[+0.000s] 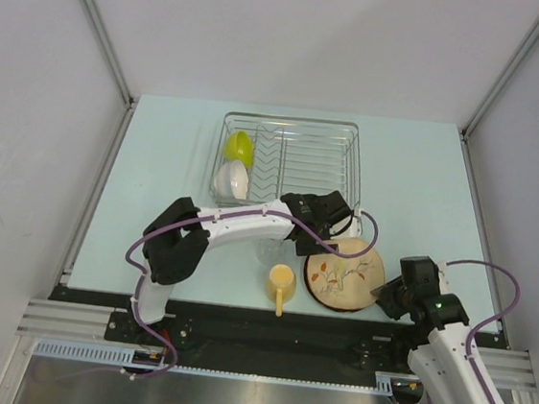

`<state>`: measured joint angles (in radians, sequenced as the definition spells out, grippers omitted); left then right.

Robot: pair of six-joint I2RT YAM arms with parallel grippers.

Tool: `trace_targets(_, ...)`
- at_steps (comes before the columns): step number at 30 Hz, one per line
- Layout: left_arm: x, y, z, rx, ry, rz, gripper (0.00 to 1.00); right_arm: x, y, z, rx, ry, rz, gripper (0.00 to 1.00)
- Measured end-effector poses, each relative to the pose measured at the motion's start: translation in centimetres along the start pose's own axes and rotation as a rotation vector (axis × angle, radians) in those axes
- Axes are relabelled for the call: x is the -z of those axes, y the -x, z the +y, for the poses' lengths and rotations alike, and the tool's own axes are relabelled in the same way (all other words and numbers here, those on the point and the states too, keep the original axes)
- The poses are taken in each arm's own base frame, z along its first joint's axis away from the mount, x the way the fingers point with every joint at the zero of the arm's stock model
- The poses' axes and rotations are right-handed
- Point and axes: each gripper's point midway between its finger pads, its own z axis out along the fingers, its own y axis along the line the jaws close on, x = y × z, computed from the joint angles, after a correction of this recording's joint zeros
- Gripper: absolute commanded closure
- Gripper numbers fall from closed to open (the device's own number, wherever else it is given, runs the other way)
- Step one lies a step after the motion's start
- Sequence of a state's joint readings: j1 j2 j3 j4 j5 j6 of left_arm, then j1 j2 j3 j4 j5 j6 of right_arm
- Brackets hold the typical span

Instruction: Load the mixed dishes into the dish rack

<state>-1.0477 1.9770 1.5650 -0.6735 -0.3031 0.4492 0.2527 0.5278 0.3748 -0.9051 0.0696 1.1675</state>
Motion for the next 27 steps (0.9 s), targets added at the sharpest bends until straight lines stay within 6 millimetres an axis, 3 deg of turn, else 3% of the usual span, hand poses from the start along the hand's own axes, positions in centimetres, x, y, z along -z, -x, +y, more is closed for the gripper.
trace_targets(7,-0.4,-0.1,0.1,-0.013,0.015,-0.005,0.00,-0.4,-0.2,-0.1,0.005,-0.007,0.011,0.69)
trace_targets(17,-0.9,-0.8,0.2,-0.022,0.036,0.010,0.00,0.0,-0.2,0.1,0.043,0.002,0.002,0.99)
trace_targets(27,-1.1,-0.2,0.6,-0.020,0.042,-0.001,0.00,2.0,0.7,2.1,0.058,0.066,-0.027,1.00)
